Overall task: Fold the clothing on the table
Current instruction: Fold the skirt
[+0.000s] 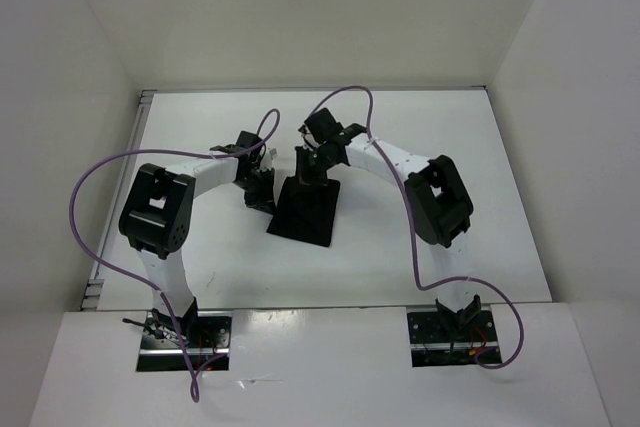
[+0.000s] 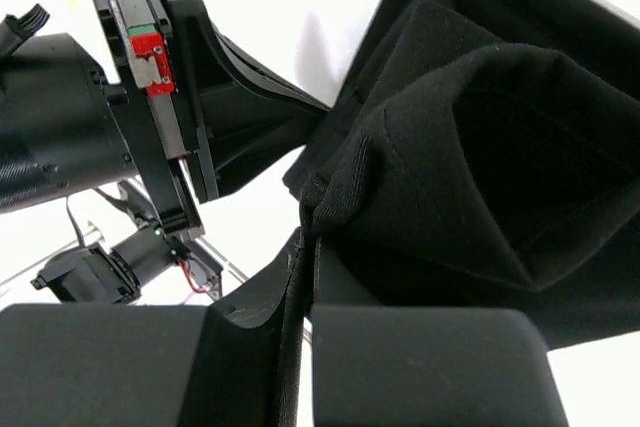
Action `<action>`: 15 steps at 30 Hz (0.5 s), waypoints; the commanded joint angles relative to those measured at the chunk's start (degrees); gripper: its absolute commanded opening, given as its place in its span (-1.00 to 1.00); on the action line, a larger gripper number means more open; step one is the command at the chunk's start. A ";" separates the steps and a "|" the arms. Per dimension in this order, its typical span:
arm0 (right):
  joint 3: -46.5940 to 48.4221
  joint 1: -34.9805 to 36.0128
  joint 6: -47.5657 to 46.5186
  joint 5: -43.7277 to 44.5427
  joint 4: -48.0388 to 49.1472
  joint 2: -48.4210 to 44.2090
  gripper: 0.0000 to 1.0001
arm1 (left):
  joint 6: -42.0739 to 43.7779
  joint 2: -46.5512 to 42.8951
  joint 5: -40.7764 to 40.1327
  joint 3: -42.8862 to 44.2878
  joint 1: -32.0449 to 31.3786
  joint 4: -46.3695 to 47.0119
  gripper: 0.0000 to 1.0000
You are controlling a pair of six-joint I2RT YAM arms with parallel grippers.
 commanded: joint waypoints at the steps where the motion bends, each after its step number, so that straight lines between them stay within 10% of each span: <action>1: 3.17 1.69 1.02 -1.23 -0.24 1.23 -0.99 | -0.16 0.58 1.14 -0.38 0.07 0.69 -1.00; 5: 3.70 2.31 1.02 -2.46 -0.24 2.90 -0.92 | -0.16 0.58 1.14 -0.38 0.07 0.69 -1.00; 10: 4.23 2.84 1.02 -8.85 1.95 2.65 -0.19 | -0.16 0.58 1.14 -0.38 0.07 0.69 -1.00; 15: 7.12 2.84 1.64 -17.22 5.38 -3.14 -0.09 | -0.16 0.58 0.61 -0.38 0.07 0.69 -1.00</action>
